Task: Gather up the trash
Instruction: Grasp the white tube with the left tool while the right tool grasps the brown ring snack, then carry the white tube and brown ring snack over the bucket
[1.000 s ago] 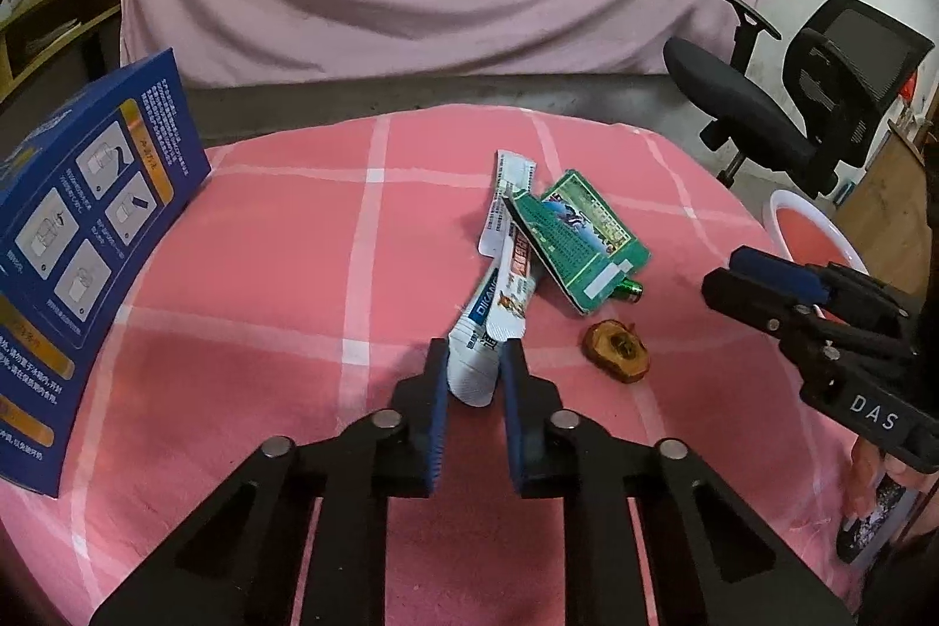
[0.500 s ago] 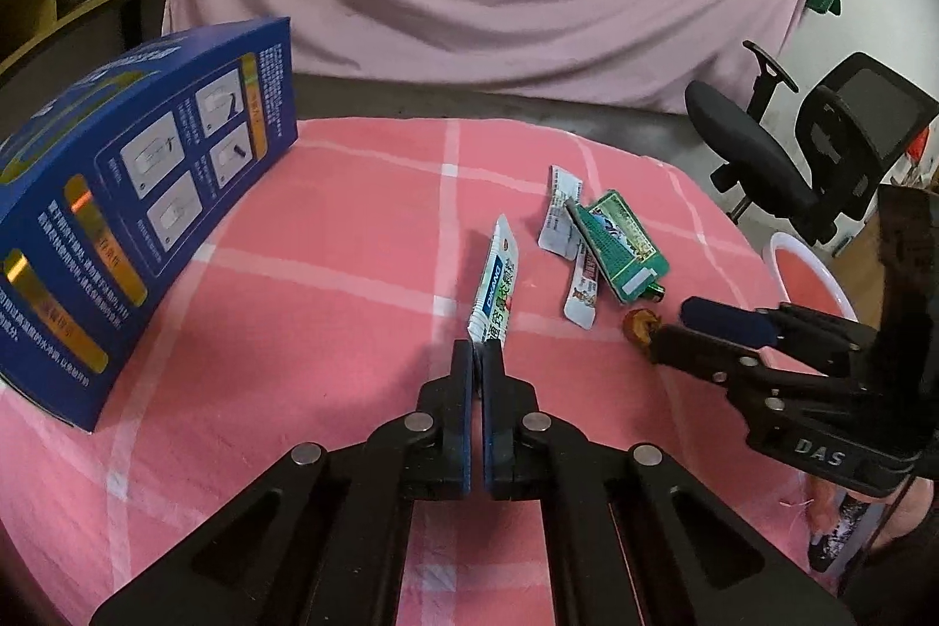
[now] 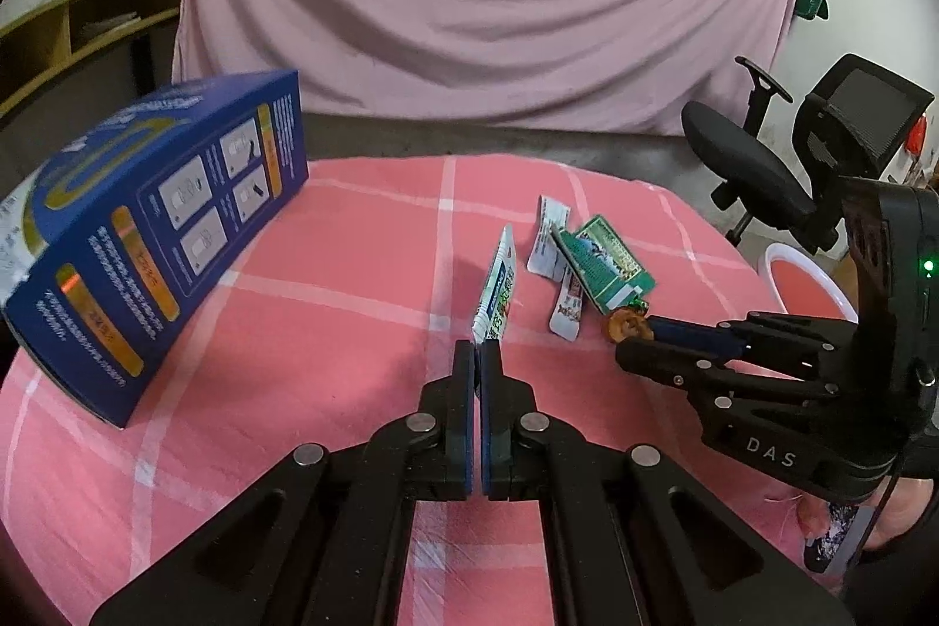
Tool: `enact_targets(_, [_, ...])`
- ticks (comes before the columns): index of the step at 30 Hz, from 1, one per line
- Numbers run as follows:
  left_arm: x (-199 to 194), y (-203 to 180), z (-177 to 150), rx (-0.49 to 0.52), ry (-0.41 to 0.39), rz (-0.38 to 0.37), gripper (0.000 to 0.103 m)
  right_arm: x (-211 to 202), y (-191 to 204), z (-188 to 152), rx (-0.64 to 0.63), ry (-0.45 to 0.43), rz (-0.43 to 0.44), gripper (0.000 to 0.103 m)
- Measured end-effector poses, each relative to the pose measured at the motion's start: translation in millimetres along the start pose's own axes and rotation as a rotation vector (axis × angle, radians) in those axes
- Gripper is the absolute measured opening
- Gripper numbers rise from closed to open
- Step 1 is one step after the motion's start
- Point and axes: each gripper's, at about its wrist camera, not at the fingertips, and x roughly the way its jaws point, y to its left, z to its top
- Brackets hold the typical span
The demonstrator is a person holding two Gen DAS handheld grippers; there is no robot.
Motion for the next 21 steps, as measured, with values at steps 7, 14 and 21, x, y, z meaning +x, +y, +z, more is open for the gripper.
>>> enact_targets(7, [-18.5, -7.6, -5.9, 0.005, -0.115, 0.005, 0.000, -29.5, -3.2, -4.5, 0.017, -0.157, -0.023, 0.018])
enact_targets(14, [-42.4, -25.7, -16.1, 0.023, -0.281, -0.018, 0.000, -77.7, -2.5, -19.9, 0.017, -0.397, -0.046, 0.018])
enact_targets(21, [-47.1, -53.9, -10.6, 0.036, -0.423, -0.083, 0.000, -117.0, -2.8, -34.2, 0.006, -0.591, -0.143, 0.018])
